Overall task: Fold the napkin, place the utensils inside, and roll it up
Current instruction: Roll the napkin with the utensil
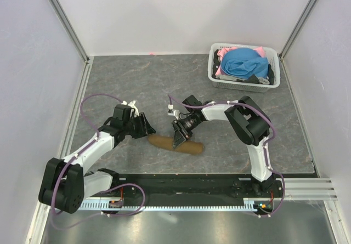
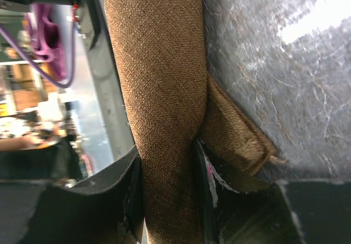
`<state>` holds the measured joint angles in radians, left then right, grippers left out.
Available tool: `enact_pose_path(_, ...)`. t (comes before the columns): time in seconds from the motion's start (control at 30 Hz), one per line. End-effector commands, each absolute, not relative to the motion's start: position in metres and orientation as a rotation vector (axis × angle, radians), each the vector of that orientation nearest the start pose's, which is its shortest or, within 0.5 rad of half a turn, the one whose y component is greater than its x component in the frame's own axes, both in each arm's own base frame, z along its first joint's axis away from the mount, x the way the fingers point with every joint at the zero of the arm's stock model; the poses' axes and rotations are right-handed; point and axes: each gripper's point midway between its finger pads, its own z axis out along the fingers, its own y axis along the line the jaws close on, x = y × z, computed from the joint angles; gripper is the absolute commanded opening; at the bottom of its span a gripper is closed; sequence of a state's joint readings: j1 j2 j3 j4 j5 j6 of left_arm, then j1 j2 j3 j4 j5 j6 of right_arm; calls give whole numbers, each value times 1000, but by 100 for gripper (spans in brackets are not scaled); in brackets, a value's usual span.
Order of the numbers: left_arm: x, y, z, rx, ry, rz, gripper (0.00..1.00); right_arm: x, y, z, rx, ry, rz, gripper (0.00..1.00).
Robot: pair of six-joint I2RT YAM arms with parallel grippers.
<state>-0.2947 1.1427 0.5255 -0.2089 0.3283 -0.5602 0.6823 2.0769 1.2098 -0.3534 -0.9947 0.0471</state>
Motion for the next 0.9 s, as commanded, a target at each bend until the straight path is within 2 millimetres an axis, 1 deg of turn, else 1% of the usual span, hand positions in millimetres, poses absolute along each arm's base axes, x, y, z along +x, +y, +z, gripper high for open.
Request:
enact_pose_path(0.0, 247, -162, 66, -181, 2467, -835, 44, 192, 339, 1, -1026, 2686, 1574, 44)
enact_pose_path(0.3, 239, -165, 52, -189, 2517, -862, 39, 201, 337, -7, -975, 2722, 1543, 44)
enact_pose_path(0.4, 238, -164, 50, -197, 2521, -852, 40, 202, 335, -9, -962, 2734, 1538, 44)
enact_pose_path(0.57, 235, -161, 48, -213, 2525, -838, 46, 202, 334, -12, -958, 2743, 1526, 44)
enact_pose_path(0.67, 235, -157, 46, -216, 2529, -791, 48, 203, 332, -13, -953, 2745, 1523, 44)
enact_pose_path(0.73, 235, -156, 47, -215, 2526, -787, 48, 203, 332, -15, -952, 2751, 1515, 44)
enact_pose_path(0.87, 234, -163, 48, -201, 2523, -829, 47, 203, 332, -17, -948, 2760, 1508, 44)
